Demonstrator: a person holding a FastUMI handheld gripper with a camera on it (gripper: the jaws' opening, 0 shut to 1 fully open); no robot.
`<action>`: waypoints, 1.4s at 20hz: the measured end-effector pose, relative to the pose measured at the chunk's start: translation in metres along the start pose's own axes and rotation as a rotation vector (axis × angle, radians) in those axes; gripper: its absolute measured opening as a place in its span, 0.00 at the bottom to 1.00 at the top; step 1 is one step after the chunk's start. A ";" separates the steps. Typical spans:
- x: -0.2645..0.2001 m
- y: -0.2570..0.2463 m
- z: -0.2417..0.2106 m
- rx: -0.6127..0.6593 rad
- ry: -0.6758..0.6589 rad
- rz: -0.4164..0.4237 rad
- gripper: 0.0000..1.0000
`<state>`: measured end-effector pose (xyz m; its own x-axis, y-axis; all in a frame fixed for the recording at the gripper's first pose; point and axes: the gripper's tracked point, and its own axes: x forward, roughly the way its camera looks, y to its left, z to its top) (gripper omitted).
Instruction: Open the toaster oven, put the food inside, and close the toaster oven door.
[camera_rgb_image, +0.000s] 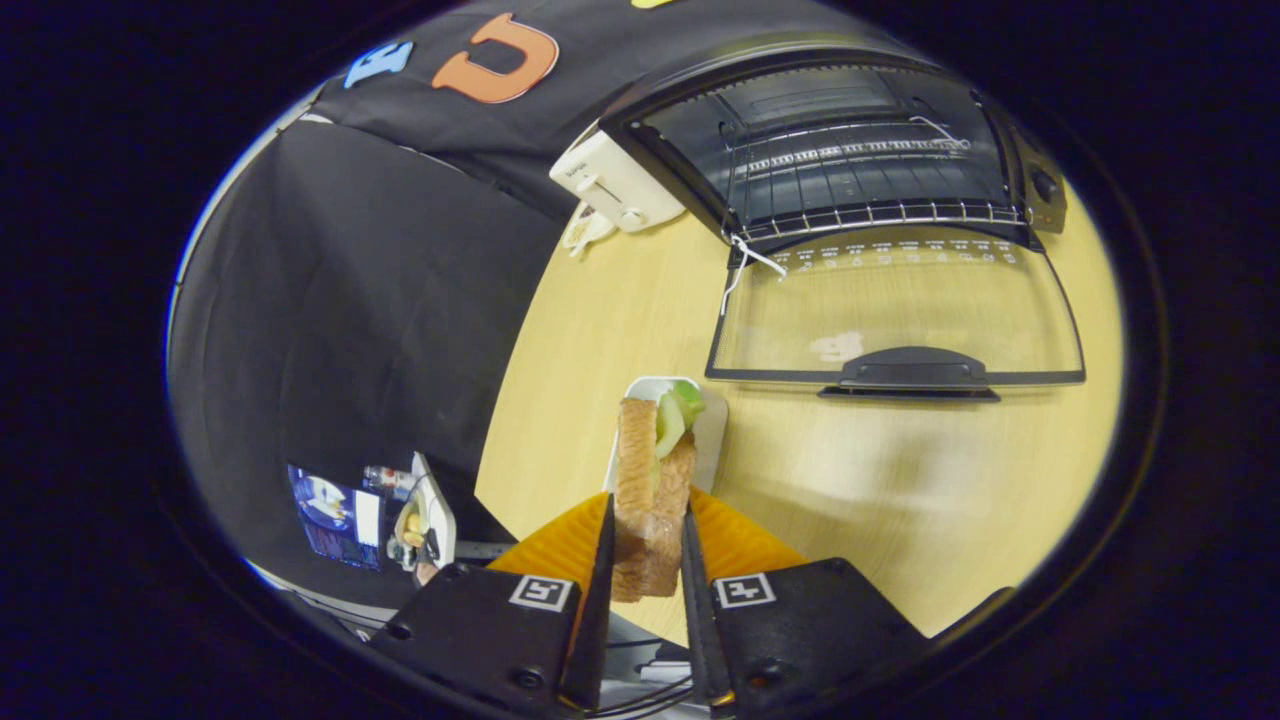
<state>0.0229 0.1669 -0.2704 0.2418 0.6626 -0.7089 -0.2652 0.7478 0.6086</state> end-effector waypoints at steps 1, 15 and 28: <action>-0.003 0.001 0.001 0.005 -0.009 0.015 0.38; -0.040 -0.042 0.089 0.331 -0.343 0.251 0.37; -0.067 -0.122 0.200 0.660 -1.081 0.179 0.36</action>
<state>0.2257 0.0390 -0.2261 0.9657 0.2192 -0.1389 0.0640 0.3174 0.9461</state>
